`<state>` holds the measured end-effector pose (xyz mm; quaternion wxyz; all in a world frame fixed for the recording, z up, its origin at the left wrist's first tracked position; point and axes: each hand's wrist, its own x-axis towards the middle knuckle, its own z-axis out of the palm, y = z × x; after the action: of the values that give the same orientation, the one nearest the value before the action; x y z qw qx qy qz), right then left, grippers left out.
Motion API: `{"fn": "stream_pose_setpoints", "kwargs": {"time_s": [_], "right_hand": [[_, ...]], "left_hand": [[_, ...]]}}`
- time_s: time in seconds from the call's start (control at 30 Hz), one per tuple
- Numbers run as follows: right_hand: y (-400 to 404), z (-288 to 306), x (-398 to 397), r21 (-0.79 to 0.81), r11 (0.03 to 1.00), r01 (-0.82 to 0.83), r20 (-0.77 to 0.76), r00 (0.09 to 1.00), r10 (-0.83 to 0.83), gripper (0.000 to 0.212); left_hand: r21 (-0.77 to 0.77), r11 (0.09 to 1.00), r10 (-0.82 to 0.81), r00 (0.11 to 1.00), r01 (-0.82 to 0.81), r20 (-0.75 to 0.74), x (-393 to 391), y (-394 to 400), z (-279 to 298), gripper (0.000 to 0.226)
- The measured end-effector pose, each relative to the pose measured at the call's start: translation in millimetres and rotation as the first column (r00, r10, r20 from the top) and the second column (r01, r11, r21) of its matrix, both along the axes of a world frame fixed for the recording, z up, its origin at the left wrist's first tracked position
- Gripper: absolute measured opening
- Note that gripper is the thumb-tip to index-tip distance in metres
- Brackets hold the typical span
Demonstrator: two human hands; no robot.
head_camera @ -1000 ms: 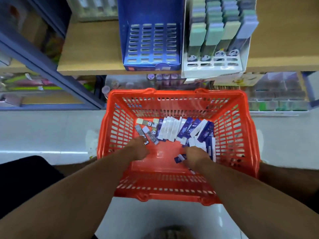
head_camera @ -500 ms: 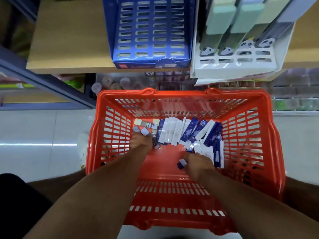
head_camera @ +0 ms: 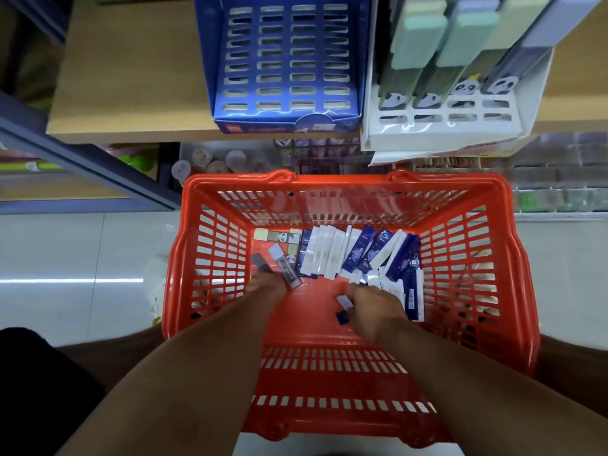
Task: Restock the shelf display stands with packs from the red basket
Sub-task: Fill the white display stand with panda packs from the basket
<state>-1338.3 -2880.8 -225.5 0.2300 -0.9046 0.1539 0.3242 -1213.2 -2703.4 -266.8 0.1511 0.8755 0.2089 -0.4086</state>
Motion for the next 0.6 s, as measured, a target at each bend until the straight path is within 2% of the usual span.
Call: {"fn": "stream_pose_setpoints", "kwargs": {"time_s": [0.07, 0.13, 0.2, 0.3, 0.4, 0.53, 0.6], "right_hand": [[-1, 13, 6, 0.033, 0.999, -0.028, -0.011, 1.0, 0.028, 0.023], [-1, 32, 13, 0.058, 0.997, -0.059, -0.023, 0.998, 0.061, 0.041], [-3, 50, 21, 0.051, 0.99, -0.131, -0.012, 0.991, 0.132, 0.045], [-5, 85, 32, 0.024, 0.951, -0.308, 0.006, 0.951, 0.308, 0.042], [-6, 136, 48, 0.007, 0.886, -0.463, 0.017, 0.886, 0.463, 0.039], [-19, 220, 68, -0.069, 0.863, -0.5, 0.111, 0.856, 0.504, 0.038], [-33, 266, 75, -0.11, 0.868, -0.485, 0.189, 0.847, 0.497, 0.022]], "left_hand": [[-0.035, 0.999, 0.002, 1.0, -0.001, 0.024, -7, 4, 12, 0.041], [-0.06, 0.996, -0.055, 0.994, 0.061, 0.091, -12, 8, 37, 0.04], [-0.101, 0.987, -0.1, 0.972, 0.124, 0.215, -17, 15, 66, 0.036], [-0.213, 0.943, -0.158, 0.909, 0.254, 0.384, -15, 21, 111, 0.018], [-0.303, 0.893, -0.15, 0.855, 0.333, 0.496, 2, 18, 163, 0.037], [-0.396, 0.789, -0.163, 0.781, 0.47, 0.602, 35, -3, 244, 0.036], [-0.41, 0.732, -0.199, 0.747, 0.544, 0.635, 50, -19, 282, 0.031]]}}
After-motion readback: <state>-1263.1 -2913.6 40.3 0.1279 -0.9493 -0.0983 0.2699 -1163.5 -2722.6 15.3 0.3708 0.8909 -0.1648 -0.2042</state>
